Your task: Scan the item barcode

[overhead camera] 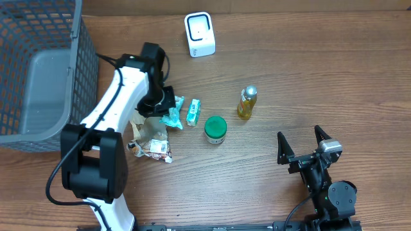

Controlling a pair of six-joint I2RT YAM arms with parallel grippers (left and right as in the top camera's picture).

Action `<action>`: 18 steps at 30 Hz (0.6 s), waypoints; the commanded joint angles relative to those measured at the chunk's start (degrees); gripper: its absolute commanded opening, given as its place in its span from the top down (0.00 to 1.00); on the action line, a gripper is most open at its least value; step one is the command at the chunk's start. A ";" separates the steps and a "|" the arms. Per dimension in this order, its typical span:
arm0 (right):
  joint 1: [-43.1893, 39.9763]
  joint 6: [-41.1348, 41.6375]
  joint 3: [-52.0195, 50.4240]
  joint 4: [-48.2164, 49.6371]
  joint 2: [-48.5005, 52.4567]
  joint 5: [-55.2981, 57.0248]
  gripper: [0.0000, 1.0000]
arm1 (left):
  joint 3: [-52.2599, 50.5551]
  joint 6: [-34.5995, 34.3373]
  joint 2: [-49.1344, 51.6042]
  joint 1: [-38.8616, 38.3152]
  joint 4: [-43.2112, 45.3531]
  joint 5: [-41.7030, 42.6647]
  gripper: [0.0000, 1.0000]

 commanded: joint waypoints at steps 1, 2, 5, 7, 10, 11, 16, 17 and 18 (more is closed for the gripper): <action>-0.24 -0.09 -0.61 0.15 -0.50 0.28 0.00 | 0.24 -0.37 0.68 -2.58 0.57 -0.76 0.96; -0.24 -0.09 -0.61 0.15 -0.50 0.26 0.00 | -0.02 -0.85 0.72 -3.17 0.52 -1.84 0.95; -0.24 -0.09 -0.61 0.15 -0.50 0.28 0.00 | -0.72 -1.05 0.87 -4.55 0.07 -4.17 0.96; -0.24 -0.09 -0.61 0.15 -0.50 0.26 0.00 | -1.03 -1.07 0.87 -4.81 -0.09 -4.15 0.96; -0.24 -0.09 -0.61 0.15 -0.50 0.26 0.00 | -1.62 -2.97 0.90 -5.44 0.31 -5.16 0.96; -0.24 -0.09 -0.61 0.15 -0.50 0.26 0.00 | -1.86 -3.61 0.90 -5.49 0.61 -5.42 0.95; -0.24 -0.09 -0.61 0.15 -0.50 0.26 0.00 | -4.00 -5.84 0.90 -6.12 2.32 -4.96 0.96; -0.24 -0.09 -0.61 0.15 -0.50 0.26 0.00 | -4.37 -5.81 0.90 -6.12 2.34 -5.03 0.96; -0.24 -0.09 -0.61 0.15 -0.50 0.26 0.00 | -4.59 -5.81 0.90 -6.12 2.32 -5.22 0.95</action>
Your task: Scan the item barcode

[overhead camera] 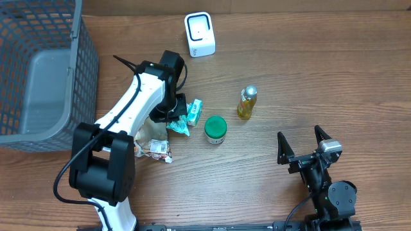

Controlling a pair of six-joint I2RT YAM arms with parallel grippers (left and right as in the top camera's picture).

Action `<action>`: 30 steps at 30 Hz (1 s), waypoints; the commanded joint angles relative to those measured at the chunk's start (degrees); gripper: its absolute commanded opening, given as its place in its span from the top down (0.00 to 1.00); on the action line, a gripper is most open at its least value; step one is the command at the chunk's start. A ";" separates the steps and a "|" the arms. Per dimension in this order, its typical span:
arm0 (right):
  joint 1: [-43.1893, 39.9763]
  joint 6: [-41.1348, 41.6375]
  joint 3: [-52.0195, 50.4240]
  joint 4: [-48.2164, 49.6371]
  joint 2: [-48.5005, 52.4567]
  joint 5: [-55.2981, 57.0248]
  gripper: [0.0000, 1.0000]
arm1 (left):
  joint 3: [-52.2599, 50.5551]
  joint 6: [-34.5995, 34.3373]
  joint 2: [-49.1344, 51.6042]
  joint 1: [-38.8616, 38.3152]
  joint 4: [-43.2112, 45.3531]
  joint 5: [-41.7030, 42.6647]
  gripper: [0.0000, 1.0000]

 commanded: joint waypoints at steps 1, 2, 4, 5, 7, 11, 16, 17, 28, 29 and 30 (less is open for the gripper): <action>-0.24 -0.07 -0.61 0.13 -0.50 0.28 0.00 | -1.66 -1.84 0.76 -0.68 0.00 -1.25 0.94; -0.24 -0.07 -0.61 0.13 -0.50 0.28 0.00 | -1.79 -1.81 0.76 -0.76 0.02 -1.46 0.92; -0.24 -0.07 -0.61 0.11 -0.50 0.28 0.00 | -1.86 -1.79 0.76 -0.79 0.00 -2.29 0.88; -0.24 -0.07 -0.61 0.13 -0.50 0.28 0.00 | -1.86 -1.40 0.76 -0.79 0.02 -2.56 0.87; -0.24 -0.07 -0.61 0.13 -0.50 0.28 0.00 | -1.51 0.42 0.76 -0.79 -0.37 -2.51 0.83; -0.24 -0.07 -0.61 0.13 -0.50 0.31 0.00 | 2.08 2.56 0.76 0.28 -3.54 -2.27 0.74; -0.24 -0.07 -0.61 0.11 -0.50 0.28 0.00 | 6.51 5.11 0.76 1.09 -6.45 2.38 0.76; -0.24 -0.07 -0.61 0.13 -0.50 0.31 0.00 | 6.67 5.81 0.76 1.03 -6.69 3.63 0.79; -0.24 -0.07 -0.61 0.13 -0.50 0.28 0.00 | 3.87 5.92 1.18 -1.53 -7.50 3.21 0.85; -0.24 -0.07 -0.61 0.13 -0.50 0.28 0.00 | 3.43 5.90 1.20 -1.55 -7.15 2.89 0.85; -0.24 -0.07 -0.61 0.13 -0.50 0.28 0.00 | 3.13 5.77 1.20 -1.55 -6.84 2.32 0.85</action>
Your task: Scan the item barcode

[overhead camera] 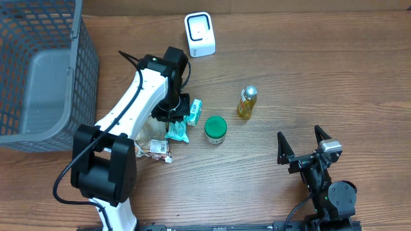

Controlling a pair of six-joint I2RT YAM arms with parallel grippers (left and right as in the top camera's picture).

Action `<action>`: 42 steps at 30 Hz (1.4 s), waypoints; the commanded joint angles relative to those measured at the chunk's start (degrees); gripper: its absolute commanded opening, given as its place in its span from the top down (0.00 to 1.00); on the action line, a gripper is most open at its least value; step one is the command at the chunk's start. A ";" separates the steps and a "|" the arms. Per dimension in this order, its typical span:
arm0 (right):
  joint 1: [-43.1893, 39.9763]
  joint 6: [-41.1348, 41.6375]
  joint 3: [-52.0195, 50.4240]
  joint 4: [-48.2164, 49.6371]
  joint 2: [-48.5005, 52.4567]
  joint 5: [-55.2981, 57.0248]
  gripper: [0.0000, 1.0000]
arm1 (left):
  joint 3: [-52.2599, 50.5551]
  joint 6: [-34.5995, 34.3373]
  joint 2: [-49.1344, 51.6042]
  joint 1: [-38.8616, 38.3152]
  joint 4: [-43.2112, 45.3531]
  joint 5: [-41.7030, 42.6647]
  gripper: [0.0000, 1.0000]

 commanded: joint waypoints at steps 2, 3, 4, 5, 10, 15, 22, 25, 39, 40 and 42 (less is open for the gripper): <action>-0.24 -0.09 -0.61 0.15 -0.50 0.28 0.00 | -2.05 -0.48 1.07 -0.39 0.70 -2.67 0.85; -0.24 -0.09 -0.61 0.15 -0.50 0.26 0.00 | -2.19 -1.09 1.07 -0.37 0.76 -4.00 0.86; -0.24 -0.09 -0.61 0.13 -0.50 0.28 0.00 | -2.23 -1.42 1.07 -0.37 0.72 -5.03 0.85; -0.24 -0.09 -0.61 0.15 -0.50 0.28 0.00 | -2.23 -1.31 1.07 -0.37 0.74 -5.18 0.85; -0.24 -0.09 -0.61 0.13 -0.50 0.26 0.00 | -2.23 -1.27 1.07 -0.46 1.68 -4.90 0.85; -0.24 -0.09 -0.61 0.15 -0.50 0.28 0.00 | -2.23 -1.33 1.07 -0.48 1.97 -4.90 0.86; -0.24 -0.09 -0.61 0.15 -0.50 0.26 0.00 | -2.25 -1.33 1.09 -0.48 1.95 -4.76 0.86; -0.24 -0.09 -0.61 0.15 -0.50 0.26 0.00 | -2.36 -1.36 1.09 -0.48 1.97 -3.98 0.86; -0.24 -0.09 -0.61 0.15 -0.50 0.26 0.00 | -10.16 -1.31 1.09 -0.48 8.72 -4.09 0.85; -0.24 -0.09 -0.61 0.15 -0.50 0.28 0.00 | -11.15 -1.31 1.09 -0.48 9.73 -4.07 0.85; -0.24 -0.09 -0.61 0.15 -0.50 0.26 0.00 | -13.16 -1.31 1.09 -0.48 11.50 -4.09 0.84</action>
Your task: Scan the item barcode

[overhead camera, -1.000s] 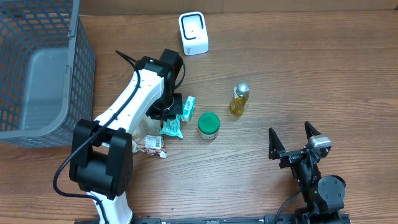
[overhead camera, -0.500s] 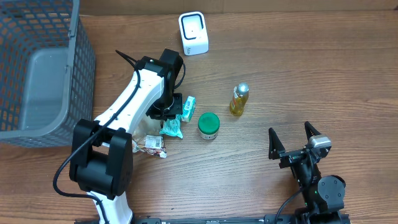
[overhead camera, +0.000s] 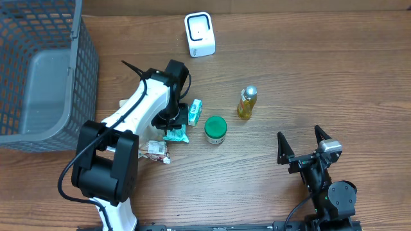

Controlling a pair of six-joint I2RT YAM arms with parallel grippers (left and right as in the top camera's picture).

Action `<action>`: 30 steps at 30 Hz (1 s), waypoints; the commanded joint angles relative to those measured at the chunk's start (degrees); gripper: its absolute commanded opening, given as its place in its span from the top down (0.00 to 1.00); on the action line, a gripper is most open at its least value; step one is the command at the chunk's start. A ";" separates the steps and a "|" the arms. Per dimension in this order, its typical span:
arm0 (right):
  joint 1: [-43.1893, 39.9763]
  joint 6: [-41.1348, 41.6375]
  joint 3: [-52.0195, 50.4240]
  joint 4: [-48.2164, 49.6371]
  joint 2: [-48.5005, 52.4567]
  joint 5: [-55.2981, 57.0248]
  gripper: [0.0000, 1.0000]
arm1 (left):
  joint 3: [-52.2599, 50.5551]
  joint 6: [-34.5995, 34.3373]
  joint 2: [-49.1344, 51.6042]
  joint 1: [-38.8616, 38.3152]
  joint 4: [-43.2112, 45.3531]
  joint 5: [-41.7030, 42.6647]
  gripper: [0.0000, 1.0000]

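The white barcode scanner (overhead camera: 200,34) stands at the back of the table. My left gripper (overhead camera: 176,120) points down in the middle of the item cluster, shut on a teal packet (overhead camera: 175,134) that hangs below its black fingers. A small white-and-green box (overhead camera: 194,110) lies just right of it. Further right are a green-lidded jar (overhead camera: 215,129) and a yellow bottle with a silver cap (overhead camera: 247,102). My right gripper (overhead camera: 300,142) rests open near the front right, holding nothing.
A grey mesh basket (overhead camera: 83,70) fills the back left corner. A crinkled silver snack packet (overhead camera: 156,150) lies in front of the left arm, with a tan wrapper partly hidden under the arm.
My left wrist has shifted slightly toward the front, and the teal packet has moved a little with it. The arm now covers more of the tan wrapper. The right arm is unchanged.
My left gripper was left of the small box with the teal packet at its tips. It then stood further right, beside the box, the packet still with it. Since then gripper and packet have crept toward the front. The right arm stayed still throughout.
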 commanded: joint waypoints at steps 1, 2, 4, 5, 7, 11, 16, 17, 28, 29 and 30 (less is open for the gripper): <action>-0.24 -0.11 -0.61 0.13 -0.48 0.26 0.00 | -3.67 -0.59 0.76 -0.22 1.81 -0.02 0.84; -0.24 -0.11 -0.61 0.13 -0.48 0.24 0.00 | -4.68 -0.59 0.76 -0.22 2.71 -0.28 0.83; -0.24 -0.11 -0.61 0.13 -0.48 0.24 0.00 | -6.82 -0.59 0.76 -0.22 4.81 -0.92 0.82; -0.24 -0.11 -0.61 0.13 -0.48 0.24 0.00 | -7.43 -0.61 0.76 -0.22 5.53 -0.87 0.82; -0.24 -0.11 -0.61 0.13 -0.48 0.24 0.00 | -8.09 -0.59 0.76 -0.22 6.36 -0.87 0.79; -0.24 -0.11 -0.61 0.13 -0.48 0.24 0.00 | -8.09 -0.59 0.76 -0.22 6.62 -0.83 0.60; -0.24 -0.11 -0.61 0.13 -0.48 0.24 0.00 | -8.09 -0.57 0.76 -0.22 6.60 -0.83 0.44; -0.24 -0.11 -0.61 0.13 -0.48 0.24 0.00 | -8.09 -0.59 0.76 -0.22 6.60 -0.81 0.43; -0.24 -0.11 -0.61 0.13 -0.48 0.26 0.00 | -2.69 1.25 0.57 0.00 2.60 2.36 0.40; -0.24 -0.11 -0.61 0.13 -0.48 0.24 0.00 | -0.74 1.60 0.57 0.00 1.07 2.23 0.40; -0.24 -0.11 -0.61 0.13 -0.48 0.24 0.00 | 1.36 1.60 0.57 0.00 -0.68 1.95 0.40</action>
